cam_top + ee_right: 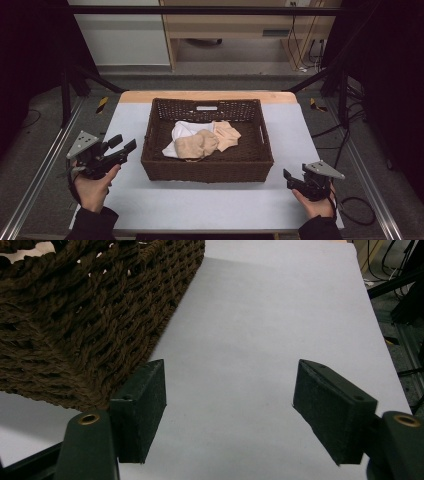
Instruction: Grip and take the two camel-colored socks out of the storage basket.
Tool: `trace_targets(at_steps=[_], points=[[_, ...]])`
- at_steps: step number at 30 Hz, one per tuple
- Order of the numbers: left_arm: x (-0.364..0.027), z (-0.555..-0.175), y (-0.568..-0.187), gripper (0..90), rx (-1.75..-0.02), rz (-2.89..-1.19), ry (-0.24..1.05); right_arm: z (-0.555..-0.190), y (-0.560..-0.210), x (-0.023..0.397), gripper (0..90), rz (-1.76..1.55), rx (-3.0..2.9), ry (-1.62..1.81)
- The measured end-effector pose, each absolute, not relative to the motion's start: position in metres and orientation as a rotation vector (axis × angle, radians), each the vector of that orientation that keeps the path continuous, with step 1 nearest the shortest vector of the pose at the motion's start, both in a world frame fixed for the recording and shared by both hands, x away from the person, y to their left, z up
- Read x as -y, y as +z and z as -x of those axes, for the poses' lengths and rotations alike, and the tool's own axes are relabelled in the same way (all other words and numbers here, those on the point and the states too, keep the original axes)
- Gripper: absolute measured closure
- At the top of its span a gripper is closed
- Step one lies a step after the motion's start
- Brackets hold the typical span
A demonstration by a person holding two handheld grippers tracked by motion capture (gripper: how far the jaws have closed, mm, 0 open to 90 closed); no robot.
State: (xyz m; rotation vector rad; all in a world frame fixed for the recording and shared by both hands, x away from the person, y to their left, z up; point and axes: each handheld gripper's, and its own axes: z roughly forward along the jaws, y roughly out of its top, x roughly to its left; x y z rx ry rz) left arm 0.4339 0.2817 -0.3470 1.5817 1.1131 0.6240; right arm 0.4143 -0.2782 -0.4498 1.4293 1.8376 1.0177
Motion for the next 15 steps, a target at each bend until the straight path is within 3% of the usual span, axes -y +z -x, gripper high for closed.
trace_targets(at_steps=[15], points=[[-0.247, -0.461, -0.326, 43.3, -1.066, -1.629, 0.638, -0.415, -0.448, 0.279, 30.7, -1.432, -1.829, 1.034]])
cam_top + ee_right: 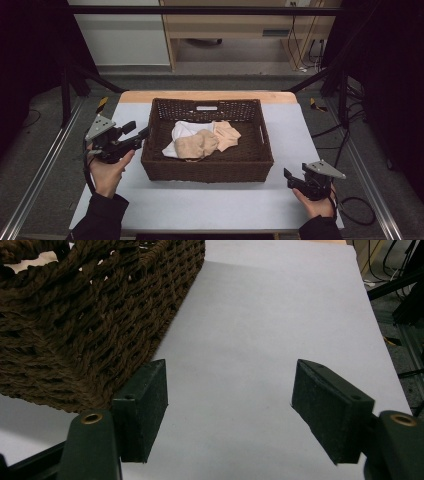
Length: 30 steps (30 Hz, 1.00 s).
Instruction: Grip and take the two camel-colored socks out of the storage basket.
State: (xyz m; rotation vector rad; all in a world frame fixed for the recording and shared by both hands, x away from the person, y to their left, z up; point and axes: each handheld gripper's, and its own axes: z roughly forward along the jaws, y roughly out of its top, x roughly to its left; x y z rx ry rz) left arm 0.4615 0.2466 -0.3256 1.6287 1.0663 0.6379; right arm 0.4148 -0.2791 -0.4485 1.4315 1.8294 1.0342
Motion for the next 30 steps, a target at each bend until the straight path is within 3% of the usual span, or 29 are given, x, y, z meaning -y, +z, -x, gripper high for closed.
trace_targets(at_steps=[30], points=[[-0.177, -0.534, -0.348, 40.6, -1.038, -1.76, 0.648, -0.417, -0.449, 0.282, 32.6, -1.436, -1.809, 1.046]])
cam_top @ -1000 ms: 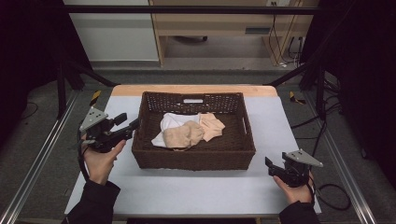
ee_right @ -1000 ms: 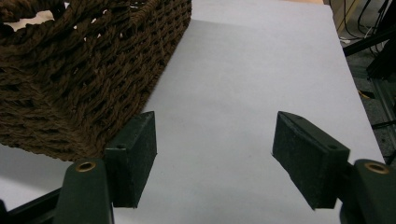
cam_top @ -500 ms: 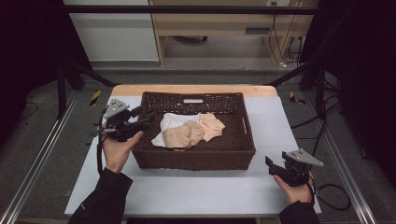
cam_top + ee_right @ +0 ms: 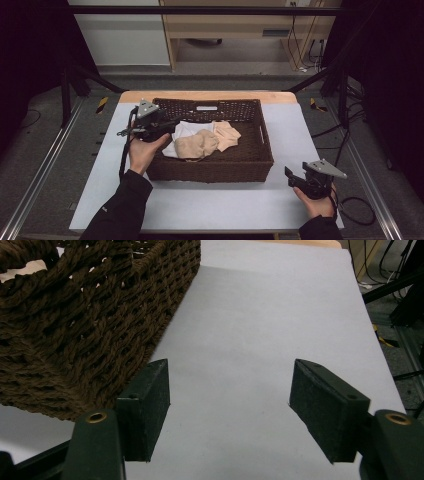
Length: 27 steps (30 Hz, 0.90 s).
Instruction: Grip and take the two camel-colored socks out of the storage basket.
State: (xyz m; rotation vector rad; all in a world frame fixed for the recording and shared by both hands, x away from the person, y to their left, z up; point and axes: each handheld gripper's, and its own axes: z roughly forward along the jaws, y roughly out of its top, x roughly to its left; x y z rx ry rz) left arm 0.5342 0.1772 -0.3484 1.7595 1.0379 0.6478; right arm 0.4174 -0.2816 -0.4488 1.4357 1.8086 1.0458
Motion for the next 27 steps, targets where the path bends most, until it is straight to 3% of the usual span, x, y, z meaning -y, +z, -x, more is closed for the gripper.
trace_targets(at_steps=[10, 27], points=[[-0.164, -0.56, -0.378, 41.9, -1.1, -1.891, 0.615, -0.418, -0.449, 0.285, 33.5, -1.44, -1.796, 1.049], [-0.16, -0.568, -0.408, 42.9, -1.172, -1.996, 0.61, -0.419, -0.45, 0.284, 33.2, -1.437, -1.799, 1.038]])
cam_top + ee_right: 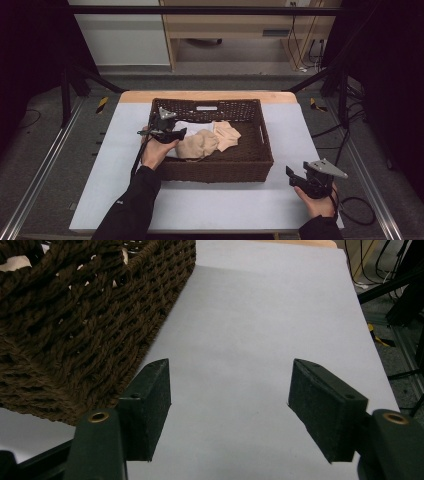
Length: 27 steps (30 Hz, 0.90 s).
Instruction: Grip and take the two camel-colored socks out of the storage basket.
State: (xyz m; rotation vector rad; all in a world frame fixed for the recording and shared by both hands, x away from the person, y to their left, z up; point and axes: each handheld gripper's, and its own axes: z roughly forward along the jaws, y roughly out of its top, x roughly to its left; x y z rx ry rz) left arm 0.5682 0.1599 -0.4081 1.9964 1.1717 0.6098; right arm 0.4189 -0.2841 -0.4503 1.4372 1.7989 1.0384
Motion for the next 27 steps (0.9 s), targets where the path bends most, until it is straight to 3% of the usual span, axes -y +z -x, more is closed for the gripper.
trace_targets(at_steps=[8, 12, 18, 22, 27], points=[[-0.154, -0.569, -0.416, 41.4, -1.169, -2.099, 0.626, -0.419, -0.451, 0.284, 32.5, -1.438, -1.805, 1.039], [-0.155, -0.571, -0.421, 36.5, -1.192, -2.132, 0.572, -0.419, -0.451, 0.284, 32.5, -1.437, -1.804, 1.04], [-0.154, -0.573, -0.428, 36.3, -1.215, -2.18, 0.54, -0.42, -0.451, 0.284, 32.6, -1.437, -1.811, 1.041], [-0.153, -0.574, -0.431, 39.8, -1.227, -2.214, 0.52, -0.42, -0.451, 0.283, 32.9, -1.435, -1.813, 1.043], [-0.153, -0.574, -0.433, 58.6, -1.209, -2.247, 0.466, -0.419, -0.451, 0.283, 33.5, -1.435, -1.813, 1.045]])
